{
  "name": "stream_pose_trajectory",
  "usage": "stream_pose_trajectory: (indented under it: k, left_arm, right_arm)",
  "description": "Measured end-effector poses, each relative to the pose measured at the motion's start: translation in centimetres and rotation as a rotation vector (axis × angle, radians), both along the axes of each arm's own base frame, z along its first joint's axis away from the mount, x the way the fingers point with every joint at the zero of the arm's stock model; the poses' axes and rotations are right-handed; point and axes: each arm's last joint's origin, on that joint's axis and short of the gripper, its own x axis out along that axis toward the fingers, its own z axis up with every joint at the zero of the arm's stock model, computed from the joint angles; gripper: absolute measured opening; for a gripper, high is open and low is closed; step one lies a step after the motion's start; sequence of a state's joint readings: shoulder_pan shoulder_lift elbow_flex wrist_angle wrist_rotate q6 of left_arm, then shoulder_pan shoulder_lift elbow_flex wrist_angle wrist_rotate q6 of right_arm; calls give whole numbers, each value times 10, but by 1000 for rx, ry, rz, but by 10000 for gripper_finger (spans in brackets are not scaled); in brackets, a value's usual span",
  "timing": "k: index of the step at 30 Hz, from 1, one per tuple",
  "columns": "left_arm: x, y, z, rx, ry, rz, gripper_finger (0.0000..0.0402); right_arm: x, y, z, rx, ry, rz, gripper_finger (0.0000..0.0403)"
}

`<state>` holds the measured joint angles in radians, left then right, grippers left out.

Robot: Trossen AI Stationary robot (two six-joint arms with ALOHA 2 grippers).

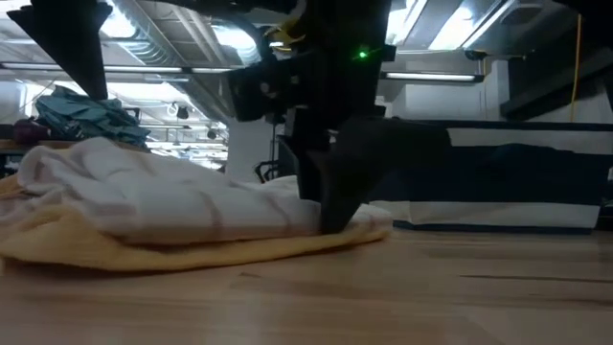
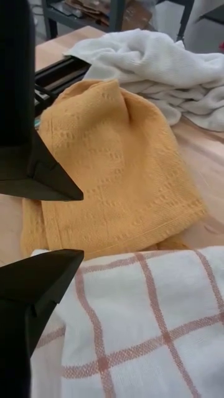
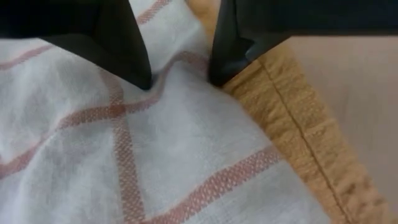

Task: Fold towel
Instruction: Fold the white-and-brown checkered towel

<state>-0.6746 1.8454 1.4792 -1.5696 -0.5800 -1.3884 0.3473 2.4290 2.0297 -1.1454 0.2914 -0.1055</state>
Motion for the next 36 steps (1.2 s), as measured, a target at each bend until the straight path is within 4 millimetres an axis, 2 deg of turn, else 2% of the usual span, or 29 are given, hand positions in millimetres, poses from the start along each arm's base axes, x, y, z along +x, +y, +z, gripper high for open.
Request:
stream_pose_trajectory:
  k: [3,8,10,16,21,24,32,36]
  left_arm:
    - [1,1,0,1,-2,3,129]
    - [6,8,0,1,-14,49,129]
    - [9,13,0,1,-15,66,129]
    - [20,25,-2,-26,-76,158,129]
    - [32,35,-11,-54,-108,186,129]
    - [32,44,-24,-39,-105,211,129]
    - [23,67,-68,0,-65,253,129]
    - [13,78,-91,1,-31,263,129]
  right_arm:
    - [-1,0,-1,4,8,0,127]
    - [-2,-1,-2,3,22,0,35]
    - [-3,-1,-2,9,38,0,12]
    - [-11,-3,-2,27,120,-57,37]
    - [-18,0,-3,20,175,-58,18]
    - [-20,4,-3,16,188,-53,7]
    - [-22,6,-3,19,183,-114,20]
    - [-28,13,-3,32,229,-79,17]
